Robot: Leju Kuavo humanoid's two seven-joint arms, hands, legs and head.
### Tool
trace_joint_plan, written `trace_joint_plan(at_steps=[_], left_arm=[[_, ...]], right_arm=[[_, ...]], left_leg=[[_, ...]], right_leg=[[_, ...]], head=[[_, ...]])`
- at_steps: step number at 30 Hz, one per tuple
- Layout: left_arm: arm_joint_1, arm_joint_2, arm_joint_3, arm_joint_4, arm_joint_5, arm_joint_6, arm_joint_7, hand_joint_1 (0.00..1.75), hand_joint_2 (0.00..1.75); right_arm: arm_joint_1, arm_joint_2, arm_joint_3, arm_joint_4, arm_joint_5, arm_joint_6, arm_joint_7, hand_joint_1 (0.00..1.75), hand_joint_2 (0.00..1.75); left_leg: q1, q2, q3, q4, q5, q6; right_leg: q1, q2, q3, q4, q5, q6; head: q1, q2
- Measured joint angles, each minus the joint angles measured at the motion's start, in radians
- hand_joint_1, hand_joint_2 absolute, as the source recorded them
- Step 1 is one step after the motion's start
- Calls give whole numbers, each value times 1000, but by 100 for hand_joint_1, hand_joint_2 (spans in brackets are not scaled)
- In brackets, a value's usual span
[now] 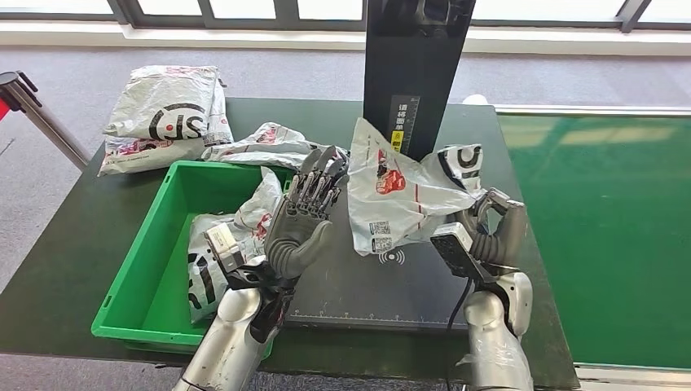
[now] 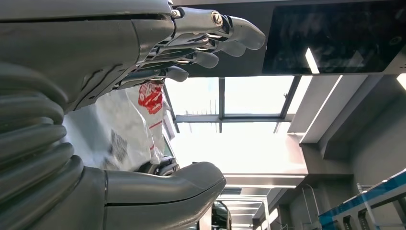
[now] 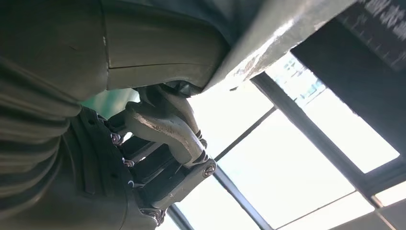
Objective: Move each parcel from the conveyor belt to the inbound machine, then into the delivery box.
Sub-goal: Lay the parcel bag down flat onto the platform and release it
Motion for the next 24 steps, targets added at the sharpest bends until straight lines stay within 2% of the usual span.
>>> trace_joint_plan(at_steps=[8, 12, 13, 17, 24], left_arm=[[1, 0, 4, -5, -5, -3, 0, 0, 175], [1, 0, 5, -5, -6, -3, 0, 0, 175], [1, 0, 5, -5, -6, -3, 0, 0, 175], [1, 0, 5, -5, -7, -3, 0, 0, 175], [1, 0, 5, -5, -17, -2, 0, 0, 175]], right_arm=[[11, -50, 101, 40, -31, 129, 47, 175, 175], [12, -69, 129, 73, -19, 169, 74, 1, 175], [11, -73, 134, 83, -15, 176, 84, 0, 175], [4, -88, 145, 124, -7, 183, 114, 0, 0], [-4, -101, 148, 157, -44, 193, 126, 0, 0]], left_leg=[[0, 0, 0, 0, 0, 0], [0, 0, 0, 0, 0, 0], [0, 0, 0, 0, 0, 0], [0, 0, 0, 0, 0, 0], [0, 0, 0, 0, 0, 0]], right_leg=[[0, 0, 0, 0, 0, 0], [0, 0, 0, 0, 0, 0], [0, 0, 0, 0, 0, 0], [0, 0, 0, 0, 0, 0], [0, 0, 0, 0, 0, 0]], head=[[0, 0], [0, 0], [0, 0], [0, 0], [0, 0]])
